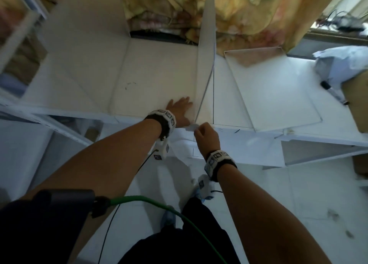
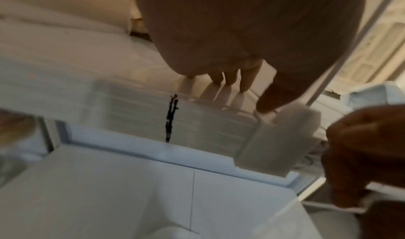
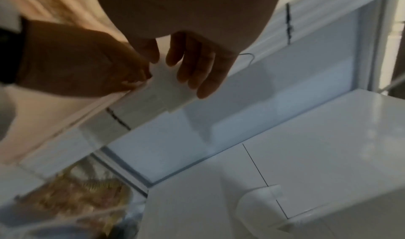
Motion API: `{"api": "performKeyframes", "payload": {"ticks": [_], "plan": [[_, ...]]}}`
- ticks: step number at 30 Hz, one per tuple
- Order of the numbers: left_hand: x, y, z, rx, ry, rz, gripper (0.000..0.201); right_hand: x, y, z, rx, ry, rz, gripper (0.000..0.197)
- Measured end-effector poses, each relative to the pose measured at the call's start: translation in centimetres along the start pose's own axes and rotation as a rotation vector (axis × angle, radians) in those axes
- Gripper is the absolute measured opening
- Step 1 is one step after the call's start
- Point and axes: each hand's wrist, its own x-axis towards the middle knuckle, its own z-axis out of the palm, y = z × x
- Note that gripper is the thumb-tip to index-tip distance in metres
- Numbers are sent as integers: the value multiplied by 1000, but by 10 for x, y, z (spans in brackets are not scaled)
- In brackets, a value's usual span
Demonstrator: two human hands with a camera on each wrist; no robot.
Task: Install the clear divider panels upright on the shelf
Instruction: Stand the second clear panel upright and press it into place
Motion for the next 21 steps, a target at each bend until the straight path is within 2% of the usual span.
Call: {"api": "performKeyframes", "payload": {"ticks": [2, 4, 7, 10, 11, 14, 16, 18, 20, 21], "plan": [[-12, -1, -7, -373, 68, -70, 63, 3, 2, -12, 123, 76, 35, 11], [-22, -6, -16, -673, 169, -149, 52, 15, 2, -28, 243, 170, 91, 17], [-31, -7, -42, -1006, 305, -230, 53, 42, -6, -59, 464, 241, 143, 37], [-39, 8, -84, -1435, 388, -244, 61, 59, -47, -90, 651, 181, 114, 63], [-39, 14, -98, -1493, 402, -217, 63, 58, -70, -100, 713, 134, 93, 65], [-48, 45, -140, -1576, 431, -84, 65, 56, -136, -122, 819, 20, -21, 49], [-56, 64, -163, -1541, 447, 16, 66, 57, -170, -131, 831, -48, -87, 46], [-55, 78, -177, -1513, 479, 104, 63, 59, -193, -134, 821, -124, -149, 49], [-57, 93, -187, -1608, 411, 178, 70, 58, -206, -131, 835, -196, -186, 56], [-61, 101, -189, -1682, 426, 177, 71, 59, -208, -127, 850, -222, -193, 58]]}}
